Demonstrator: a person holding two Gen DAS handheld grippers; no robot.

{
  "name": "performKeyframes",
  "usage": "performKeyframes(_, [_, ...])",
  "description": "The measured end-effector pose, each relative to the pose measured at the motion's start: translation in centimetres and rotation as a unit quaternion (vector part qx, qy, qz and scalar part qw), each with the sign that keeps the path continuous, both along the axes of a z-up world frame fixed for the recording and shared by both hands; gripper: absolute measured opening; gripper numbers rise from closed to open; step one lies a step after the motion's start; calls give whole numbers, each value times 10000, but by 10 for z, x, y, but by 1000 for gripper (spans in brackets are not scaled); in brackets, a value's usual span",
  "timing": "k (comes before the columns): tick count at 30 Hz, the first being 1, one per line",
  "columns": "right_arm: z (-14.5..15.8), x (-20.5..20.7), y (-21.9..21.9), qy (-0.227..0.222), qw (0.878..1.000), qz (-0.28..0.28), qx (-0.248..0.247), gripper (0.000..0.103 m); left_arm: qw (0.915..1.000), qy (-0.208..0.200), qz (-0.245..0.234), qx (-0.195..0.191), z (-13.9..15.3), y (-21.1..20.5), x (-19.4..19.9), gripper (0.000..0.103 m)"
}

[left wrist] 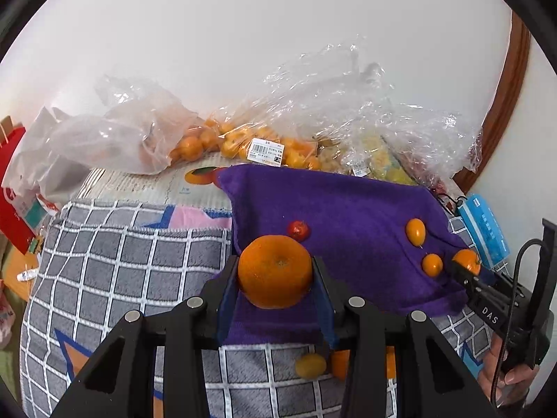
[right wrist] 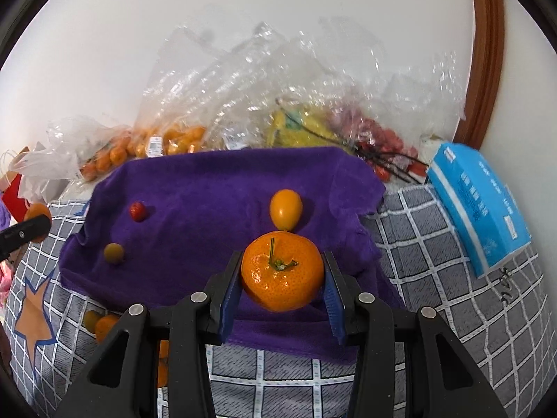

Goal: Organize fruits
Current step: 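Lift both tangerines and carry them over the purple towel, then lower the tangerines onto the towel and open both tools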

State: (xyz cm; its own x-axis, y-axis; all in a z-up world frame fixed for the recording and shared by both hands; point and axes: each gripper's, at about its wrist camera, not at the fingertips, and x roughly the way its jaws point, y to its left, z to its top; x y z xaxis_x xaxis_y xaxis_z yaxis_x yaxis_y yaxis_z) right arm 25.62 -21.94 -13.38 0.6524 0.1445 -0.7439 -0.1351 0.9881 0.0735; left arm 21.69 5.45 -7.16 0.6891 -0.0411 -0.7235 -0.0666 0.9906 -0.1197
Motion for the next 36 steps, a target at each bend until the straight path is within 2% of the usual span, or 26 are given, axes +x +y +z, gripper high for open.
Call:
performKeyframes(9, [-21, 12, -11, 241, 9996, -111, -62, 43, 9999, 161, 0, 27, -11, -2, 24, 38])
performKeyframes(12, [-26, 11, -12, 205, 9993, -143, -283, 43, 9997, 234, 25, 3, -21, -2, 34, 38])
performKeyframes(21, [-29, 11, -9, 109, 9991, -43, -402, 44, 9985, 511, 130, -131, -47, -5, 64, 38])
performKeyframes(26, [-21, 7, -13, 18, 9994, -104, -334, 52, 9979, 607, 170, -114, -57, -4, 74, 38])
performKeyframes(28, [-15, 3, -13, -112, 9992, -132, -360, 60, 9978, 644, 156, -87, -61, -5, 77, 38])
performKeyframes(32, [-8, -4, -11, -371, 9980, -149, -480, 69, 9973, 724, 109, -60, -68, -8, 81, 38])
performKeyframes(36, [-8, -5, -10, -456, 9969, -210, -604, 70, 9969, 785, 14, -20, -74, -15, 82, 38])
